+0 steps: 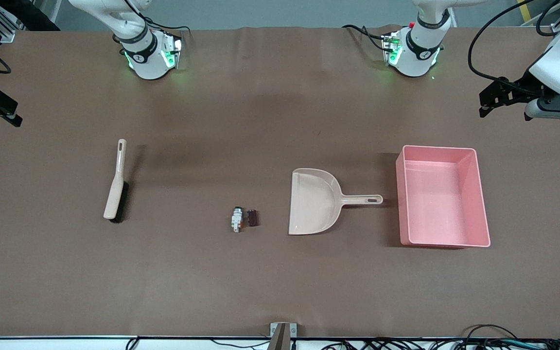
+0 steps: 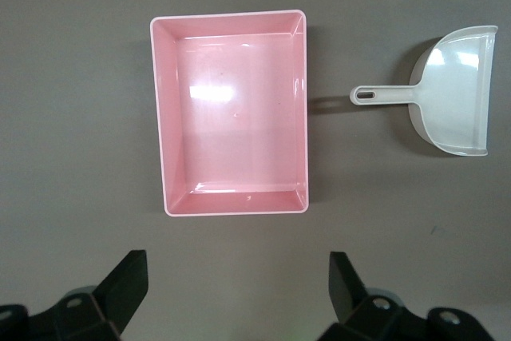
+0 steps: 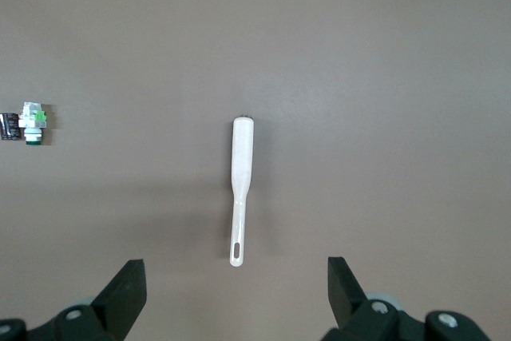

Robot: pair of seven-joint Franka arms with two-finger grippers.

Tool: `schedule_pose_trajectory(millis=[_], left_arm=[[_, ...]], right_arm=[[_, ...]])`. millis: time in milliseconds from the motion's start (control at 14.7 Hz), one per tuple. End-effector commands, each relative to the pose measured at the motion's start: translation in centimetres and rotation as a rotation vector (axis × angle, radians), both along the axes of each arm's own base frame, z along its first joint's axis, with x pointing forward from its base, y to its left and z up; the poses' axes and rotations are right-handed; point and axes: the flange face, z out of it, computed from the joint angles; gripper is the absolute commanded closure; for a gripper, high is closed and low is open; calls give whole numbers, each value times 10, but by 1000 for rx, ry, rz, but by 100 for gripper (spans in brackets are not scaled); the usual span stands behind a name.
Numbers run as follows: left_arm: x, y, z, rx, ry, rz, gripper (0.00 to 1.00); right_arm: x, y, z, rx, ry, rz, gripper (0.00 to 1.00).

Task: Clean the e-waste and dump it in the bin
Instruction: 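Move the left gripper toward the white dustpan handle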

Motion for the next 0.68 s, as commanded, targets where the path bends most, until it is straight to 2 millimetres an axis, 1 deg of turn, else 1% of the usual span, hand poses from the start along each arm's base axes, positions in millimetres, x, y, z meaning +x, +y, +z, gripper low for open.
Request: schedule_pose_trajectory(millis=[0,136,204,272,340,408,475,611], left_arm=[[-3,0,5,9,3,8,0],[-1,0,5,8,3,1,0],[6,1,2,11,7,-7,0],[14,-5,-4,9,16,-16,0],[22,-6,-15,8,35,-29,0],[30,-13,-30,4,59,-50,0],[35,-34,-43,4,72,-92,0],[47,-65,-68,1,75,-174,0]], right_arm=[[-2,0,2,-2,-1,-12,0],[-2,0,2,0,3,-14,0],[-2,0,2,2,3,-13,0],[-2,1,2,2,5,-12,0],[-2,0,2,2,5,-12,0],[-2,-2,1,2,8,-14,0],[-2,-1,0,2,12,-9,0],[-6,4,-4,15,53,-3,0]])
